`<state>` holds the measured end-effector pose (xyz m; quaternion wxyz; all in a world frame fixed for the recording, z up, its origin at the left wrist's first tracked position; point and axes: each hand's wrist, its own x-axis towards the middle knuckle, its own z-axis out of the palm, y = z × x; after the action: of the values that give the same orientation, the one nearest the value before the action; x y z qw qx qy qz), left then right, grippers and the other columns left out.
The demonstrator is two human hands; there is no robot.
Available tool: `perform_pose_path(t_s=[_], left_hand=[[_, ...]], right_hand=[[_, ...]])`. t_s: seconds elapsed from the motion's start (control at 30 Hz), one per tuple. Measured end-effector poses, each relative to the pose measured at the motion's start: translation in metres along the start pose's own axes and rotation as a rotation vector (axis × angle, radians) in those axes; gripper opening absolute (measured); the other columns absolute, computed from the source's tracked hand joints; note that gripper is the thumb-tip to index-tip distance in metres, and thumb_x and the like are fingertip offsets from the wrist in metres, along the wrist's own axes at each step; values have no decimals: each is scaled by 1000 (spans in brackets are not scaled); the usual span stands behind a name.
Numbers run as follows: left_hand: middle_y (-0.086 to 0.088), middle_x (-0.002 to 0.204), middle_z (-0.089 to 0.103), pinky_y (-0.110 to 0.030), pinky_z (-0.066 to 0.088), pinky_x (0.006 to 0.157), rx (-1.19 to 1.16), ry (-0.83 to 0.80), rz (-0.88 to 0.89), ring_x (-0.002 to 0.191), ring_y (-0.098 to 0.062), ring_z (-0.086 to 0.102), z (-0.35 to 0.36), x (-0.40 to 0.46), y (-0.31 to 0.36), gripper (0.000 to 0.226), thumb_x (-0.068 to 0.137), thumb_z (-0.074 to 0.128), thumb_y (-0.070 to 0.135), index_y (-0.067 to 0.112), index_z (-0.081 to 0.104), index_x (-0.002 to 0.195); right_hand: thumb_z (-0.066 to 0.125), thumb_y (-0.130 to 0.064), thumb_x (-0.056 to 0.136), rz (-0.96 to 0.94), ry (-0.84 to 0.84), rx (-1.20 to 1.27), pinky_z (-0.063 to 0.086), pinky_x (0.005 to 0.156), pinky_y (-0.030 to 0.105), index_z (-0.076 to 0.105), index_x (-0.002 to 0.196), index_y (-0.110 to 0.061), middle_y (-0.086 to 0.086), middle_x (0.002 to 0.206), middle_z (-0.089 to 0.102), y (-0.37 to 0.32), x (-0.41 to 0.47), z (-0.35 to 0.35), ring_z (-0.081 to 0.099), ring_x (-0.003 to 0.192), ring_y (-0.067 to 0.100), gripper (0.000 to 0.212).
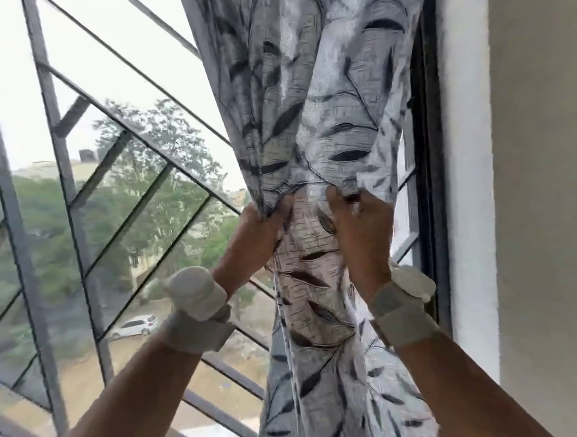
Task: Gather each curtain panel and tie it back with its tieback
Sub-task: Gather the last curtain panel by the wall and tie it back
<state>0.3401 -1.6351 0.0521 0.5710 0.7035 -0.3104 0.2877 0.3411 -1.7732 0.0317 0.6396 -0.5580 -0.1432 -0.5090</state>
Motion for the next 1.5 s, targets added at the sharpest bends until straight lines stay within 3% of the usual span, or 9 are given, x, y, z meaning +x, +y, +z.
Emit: perform_pose_path(t_s=[0.2, 0.37, 0.57, 0.73, 0.9, 1.1, 1.3, 1.4, 1.5], left_hand=[[3, 61, 56, -13, 37, 47, 452, 92, 144, 53, -11, 50, 4, -8, -2, 23, 94, 52, 18, 6, 63, 78], [0, 56, 50, -31, 35, 41, 681, 36, 116, 48, -20, 48, 5, -32, -12, 30, 90, 52, 19, 9, 53, 61], [-4, 59, 59, -31, 44, 43, 782, -137, 146, 46, -18, 54, 7, -70, -6, 16, 89, 50, 5, 5, 62, 78], [8, 133, 56, -16, 41, 91, 673, -585, 14, 115, -4, 54, -28, -87, 8, 42, 92, 54, 40, 35, 46, 133], [19, 139, 39, -18, 34, 97, 421, -149, -130, 121, -2, 40, -6, -42, 42, 98, 71, 65, 63, 26, 16, 148], [1, 62, 54, -28, 40, 59, 457, 120, -170, 67, -26, 59, 34, -14, 15, 32, 91, 51, 36, 11, 59, 71], [-7, 59, 57, -25, 43, 50, 279, 172, -181, 54, -19, 50, 42, -23, 26, 36, 95, 51, 23, 1, 59, 68], [2, 65, 62, -14, 43, 54, 227, 149, -183, 60, -13, 57, 37, -31, 28, 29, 95, 54, 27, 21, 58, 67], [-5, 88, 68, -31, 49, 64, 132, 132, -230, 77, -22, 60, 39, -32, 26, 16, 90, 59, 36, 28, 63, 77]], right_hand=[[69, -23, 87, -332, -190, -334, 52, 62, 26, 63, 100, -11, 1, 88, 67, -13, -39, -7, 63, 74, 14, 18], [58, -6, 90, -376, -344, -577, 56, 71, 36, 64, 110, -8, 6, 96, 59, -14, -51, -6, 59, 79, 18, 21], [43, -62, 89, -291, -438, -536, 52, 69, 30, 68, 103, -20, -2, 88, 53, -26, -56, -2, 58, 78, 15, 51], [52, -17, 94, -351, -471, -702, 51, 66, 29, 62, 112, -7, 4, 94, 51, -20, -53, -7, 59, 75, 23, 23], [56, 4, 87, -359, -440, -718, 46, 60, 27, 60, 106, 6, 20, 92, 62, -15, -70, -2, 64, 74, 33, 19], [49, 5, 91, -371, -512, -643, 53, 64, 37, 55, 111, 6, 17, 99, 54, -7, -70, -8, 60, 73, 30, 21], [48, -25, 95, -301, -584, -333, 48, 75, 31, 58, 123, -12, 0, 104, 48, 8, -63, -41, 56, 87, 18, 32], [58, -41, 86, -250, -356, -246, 43, 101, 31, 56, 128, -19, 1, 130, 41, 10, -65, -63, 45, 124, 17, 47], [64, -46, 82, -126, -206, -164, 39, 107, 44, 39, 140, -19, 2, 149, 27, 14, -45, -71, 30, 139, 19, 69]])
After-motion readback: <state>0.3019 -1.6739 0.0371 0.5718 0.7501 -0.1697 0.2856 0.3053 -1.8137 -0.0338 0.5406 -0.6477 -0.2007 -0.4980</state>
